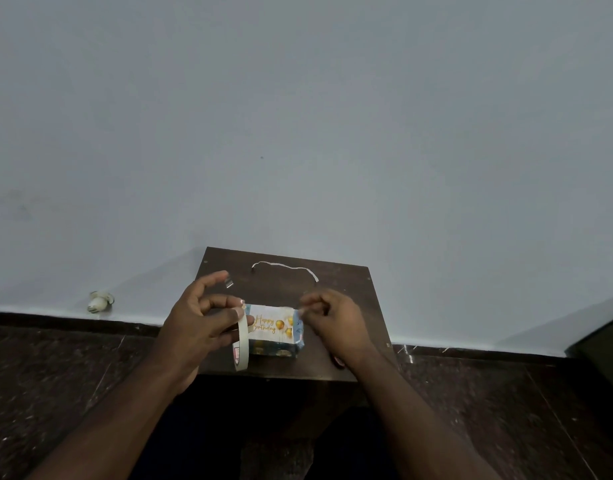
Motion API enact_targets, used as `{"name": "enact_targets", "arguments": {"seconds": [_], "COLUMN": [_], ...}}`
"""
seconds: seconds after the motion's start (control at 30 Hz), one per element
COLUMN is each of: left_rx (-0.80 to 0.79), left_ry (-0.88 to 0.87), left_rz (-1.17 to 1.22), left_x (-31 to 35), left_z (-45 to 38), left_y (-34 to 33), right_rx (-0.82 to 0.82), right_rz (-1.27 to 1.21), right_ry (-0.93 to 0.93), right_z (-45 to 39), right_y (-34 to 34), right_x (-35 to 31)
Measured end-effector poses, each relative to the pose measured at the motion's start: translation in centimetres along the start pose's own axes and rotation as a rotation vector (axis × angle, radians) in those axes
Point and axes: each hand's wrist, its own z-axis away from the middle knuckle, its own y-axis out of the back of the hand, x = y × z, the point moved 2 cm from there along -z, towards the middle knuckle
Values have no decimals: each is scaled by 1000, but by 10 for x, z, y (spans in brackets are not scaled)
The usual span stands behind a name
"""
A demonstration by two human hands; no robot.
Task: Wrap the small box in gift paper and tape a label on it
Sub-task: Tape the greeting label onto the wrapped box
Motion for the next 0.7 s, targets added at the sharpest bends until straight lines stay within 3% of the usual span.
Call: {"name": "enact_targets", "arguments": {"seconds": [0.07,0.2,0.53,0.7], "left_rx": [-7,-17,-21,41], "left_ry": [-13,-53,-105,-86], "left_rz": [-22,-60,-195,-180], "left_x": [-1,-2,-4,-3], "left_z": [1,3,1,3], "left_y": [-1,-3,-1,-1], "right_rx": [-98,-119,-90,-63], "right_rz": [-143,-86,-67,-259], "right_ry": [140,302,278,90], "right_z": [7,11,14,14], "right_y": [-9,-26,-31,-36], "right_x": [-36,-71,-85,-81]}}
